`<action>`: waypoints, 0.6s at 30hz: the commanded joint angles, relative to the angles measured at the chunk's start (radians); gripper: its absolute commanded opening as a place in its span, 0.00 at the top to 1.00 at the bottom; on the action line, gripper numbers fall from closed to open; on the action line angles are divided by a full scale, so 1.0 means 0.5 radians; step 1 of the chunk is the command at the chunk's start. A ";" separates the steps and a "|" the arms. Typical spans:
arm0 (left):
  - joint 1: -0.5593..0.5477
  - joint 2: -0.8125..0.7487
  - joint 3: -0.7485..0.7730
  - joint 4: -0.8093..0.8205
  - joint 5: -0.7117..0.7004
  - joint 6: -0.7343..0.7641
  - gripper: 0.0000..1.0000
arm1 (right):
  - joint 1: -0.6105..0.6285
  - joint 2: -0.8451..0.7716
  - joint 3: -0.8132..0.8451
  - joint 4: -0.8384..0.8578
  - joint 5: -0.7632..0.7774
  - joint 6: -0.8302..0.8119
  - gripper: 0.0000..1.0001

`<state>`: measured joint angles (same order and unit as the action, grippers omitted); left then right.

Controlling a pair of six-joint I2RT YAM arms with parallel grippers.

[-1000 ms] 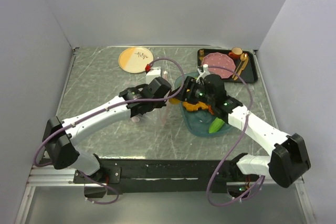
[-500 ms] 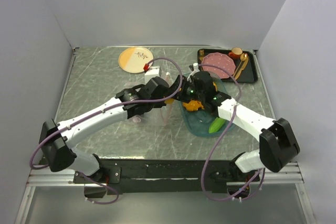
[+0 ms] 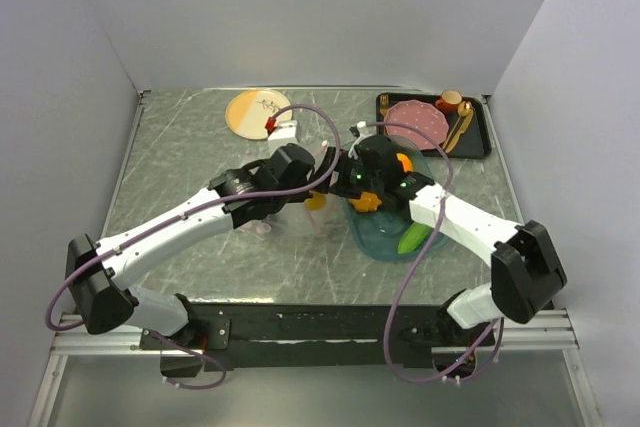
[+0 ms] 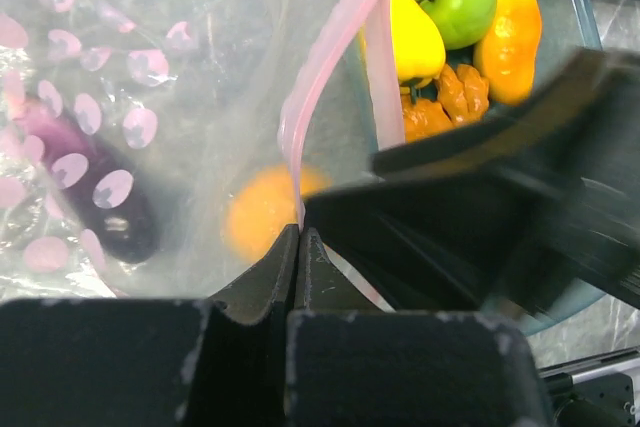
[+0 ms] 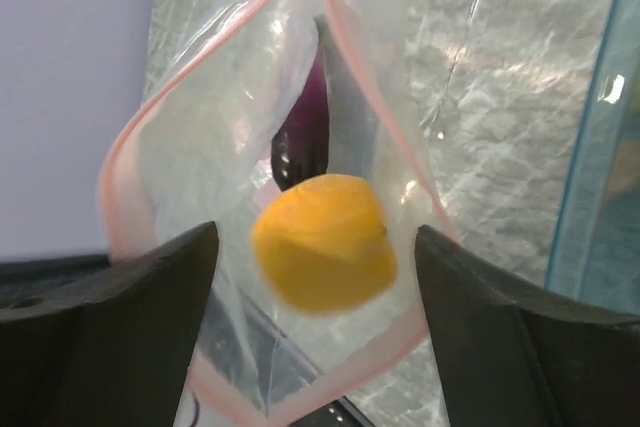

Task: Place the food in the zip-top bag and seal the zipper
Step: Place the fake fruit in the zipper food storage bag, then pick up the fake vegetable from the bin.

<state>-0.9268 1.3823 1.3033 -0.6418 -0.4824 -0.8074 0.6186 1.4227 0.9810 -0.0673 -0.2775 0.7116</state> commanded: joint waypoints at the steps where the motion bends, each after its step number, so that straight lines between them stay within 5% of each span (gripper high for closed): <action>1: 0.025 -0.040 0.081 0.007 -0.029 -0.033 0.99 | 0.005 -0.262 0.002 0.116 0.049 -0.034 0.11; 3: 0.031 -0.052 0.063 0.038 -0.011 -0.039 0.99 | 0.008 -0.229 0.090 -0.006 0.076 -0.043 0.04; 9: 0.056 -0.062 0.069 -0.008 -0.057 -0.060 0.99 | -0.147 -0.547 -0.124 -0.178 0.552 -0.049 0.08; 18: 0.068 -0.077 0.050 0.032 -0.051 -0.027 0.99 | -0.504 -0.311 -0.363 -0.271 0.396 0.193 0.07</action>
<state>-0.8959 1.3823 1.3067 -0.6533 -0.4934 -0.8253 0.3862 1.2083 0.8692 -0.1879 -0.0700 0.7223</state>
